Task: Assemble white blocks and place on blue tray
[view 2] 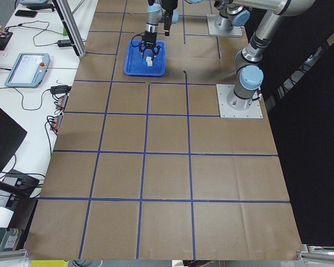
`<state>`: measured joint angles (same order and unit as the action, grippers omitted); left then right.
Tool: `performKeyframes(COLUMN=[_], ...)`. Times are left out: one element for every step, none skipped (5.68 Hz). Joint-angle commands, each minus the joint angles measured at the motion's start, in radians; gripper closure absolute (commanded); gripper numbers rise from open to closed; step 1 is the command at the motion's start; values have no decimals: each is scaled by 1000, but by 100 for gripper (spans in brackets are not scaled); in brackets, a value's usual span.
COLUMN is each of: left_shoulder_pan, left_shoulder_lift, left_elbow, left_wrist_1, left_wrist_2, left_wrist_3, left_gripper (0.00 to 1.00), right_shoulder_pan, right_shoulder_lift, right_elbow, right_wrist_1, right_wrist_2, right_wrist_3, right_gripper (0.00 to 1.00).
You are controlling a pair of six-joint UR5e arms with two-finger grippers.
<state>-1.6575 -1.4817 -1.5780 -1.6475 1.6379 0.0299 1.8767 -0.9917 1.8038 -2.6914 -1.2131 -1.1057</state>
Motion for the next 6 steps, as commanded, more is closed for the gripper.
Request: performKeyframes(left_shoulder_pan=[1,-1,-1,-1,-1,-1], left_shoulder_lift=[1,3,4,3,3,4], left_elbow=[3,4,1,3,1,3], left_wrist_1=[0,0,0,0,0,0], left_wrist_2=[0,-1,-1,-1,-1,-1], left_wrist_3=[-2,-4,-4,-5,-5,-5], left_gripper=[1,1,1,1,1,1], right_shoulder_pan=[-23,-86,-170,-242,-287,-291], right_shoulder_lift=[-81,-150,-210,-266,-309,-370], right_elbow=[-29,-84,-147,-184,-185,-185], right_wrist_1=[121,313,528,689,723,843], right_wrist_2=[-17,-31,-69,-75,-92,-176], right_wrist_3=[9,54,119,226,388,477], right_gripper=[0,0,0,0,0,0])
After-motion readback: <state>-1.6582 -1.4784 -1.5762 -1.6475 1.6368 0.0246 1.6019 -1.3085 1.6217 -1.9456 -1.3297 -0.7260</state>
